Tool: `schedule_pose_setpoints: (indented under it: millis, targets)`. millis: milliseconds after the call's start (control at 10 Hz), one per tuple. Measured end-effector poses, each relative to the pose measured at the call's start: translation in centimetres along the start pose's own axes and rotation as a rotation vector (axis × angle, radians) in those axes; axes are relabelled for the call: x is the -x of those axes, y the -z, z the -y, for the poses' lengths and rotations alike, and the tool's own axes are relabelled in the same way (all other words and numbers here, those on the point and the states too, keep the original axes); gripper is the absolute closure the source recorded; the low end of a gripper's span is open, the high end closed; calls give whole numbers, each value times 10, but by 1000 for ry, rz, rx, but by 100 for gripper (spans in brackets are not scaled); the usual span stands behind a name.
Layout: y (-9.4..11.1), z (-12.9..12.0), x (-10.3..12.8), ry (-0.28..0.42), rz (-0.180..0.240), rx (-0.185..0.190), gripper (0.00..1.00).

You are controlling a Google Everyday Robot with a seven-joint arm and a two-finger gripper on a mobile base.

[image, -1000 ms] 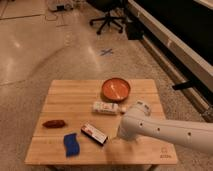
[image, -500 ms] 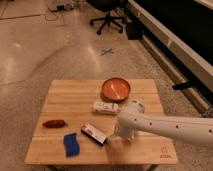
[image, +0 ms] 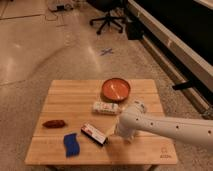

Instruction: Push the eraser across the table

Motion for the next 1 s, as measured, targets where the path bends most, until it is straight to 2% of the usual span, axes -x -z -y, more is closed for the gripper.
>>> schedule_pose_setpoints:
  millis: [300,600,800,1000]
  targets:
    - [2,-6,1,17,0,-65,20]
    - [12,-19,3,47,-21,-93,20]
    - [15,-26,6,76,-40,-84,20]
    - [13,-33,8,98,-64,-46,20]
